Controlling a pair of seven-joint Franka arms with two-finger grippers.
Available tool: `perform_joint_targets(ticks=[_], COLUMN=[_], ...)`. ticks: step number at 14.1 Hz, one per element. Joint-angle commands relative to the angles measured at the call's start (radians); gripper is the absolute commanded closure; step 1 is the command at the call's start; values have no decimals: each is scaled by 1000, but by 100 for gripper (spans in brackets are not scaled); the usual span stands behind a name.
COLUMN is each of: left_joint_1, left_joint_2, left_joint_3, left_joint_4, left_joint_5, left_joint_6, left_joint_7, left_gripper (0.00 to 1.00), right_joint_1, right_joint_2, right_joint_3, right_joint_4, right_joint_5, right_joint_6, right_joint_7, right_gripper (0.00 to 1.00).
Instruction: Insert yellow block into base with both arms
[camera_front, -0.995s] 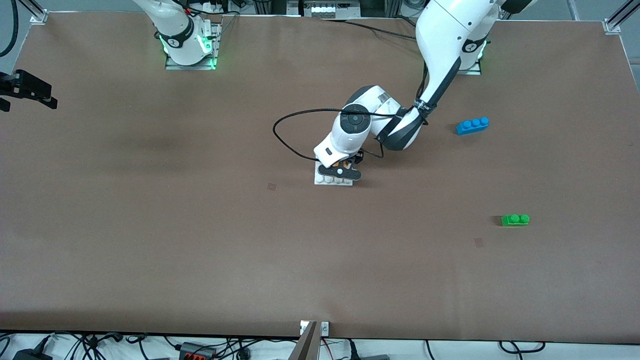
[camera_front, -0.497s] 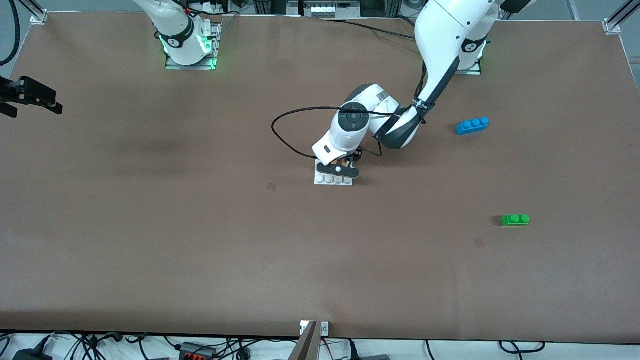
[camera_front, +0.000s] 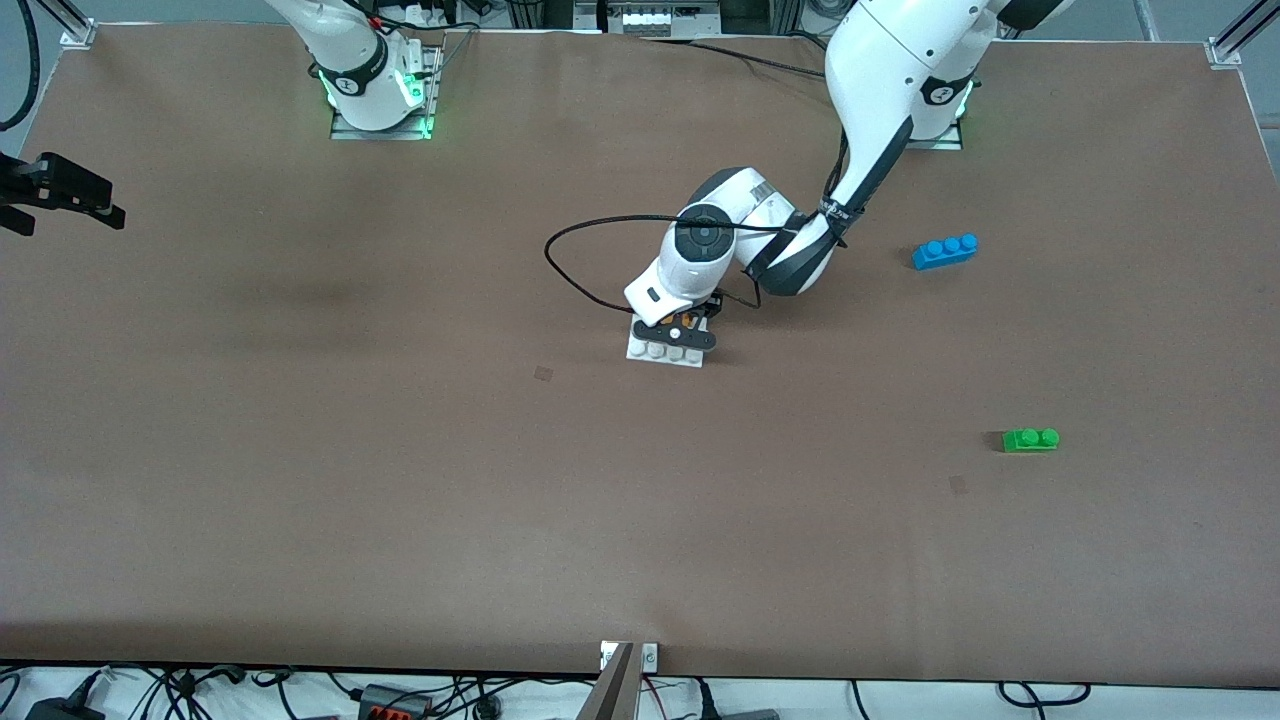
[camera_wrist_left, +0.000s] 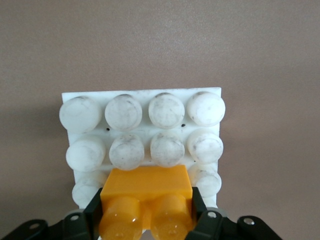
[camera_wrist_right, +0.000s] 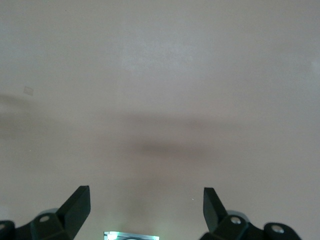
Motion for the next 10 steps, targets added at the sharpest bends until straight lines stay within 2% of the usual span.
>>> perform_joint_targets(ticks=[1, 4, 6, 8, 10], left_joint_1=[12, 55, 104, 191, 311], left_joint_2=[2, -53, -108, -195, -273], left_joint_3=[-7, -10, -13, -11, 2], left_joint_4=[-12, 4, 27, 29, 29], left_joint_5=[14, 2, -7, -84, -92], left_joint_6=[14, -39, -131, -199, -271], left_joint_7=[-16, -16, -13, -6, -6], left_gripper=[0, 0, 0, 0, 0], right_joint_1=[-3, -5, -5, -3, -3], right_joint_2=[-6, -4, -3, -4, -3], right_joint_3=[0, 0, 0, 0, 0], right_joint_4=[1, 1, 1, 1, 1], right_joint_5=[15, 15, 17, 19, 19], right_joint_6=[2, 4, 5, 7, 5], right_joint_7=[16, 16, 17, 17, 17], right_gripper=[0, 0, 0, 0, 0])
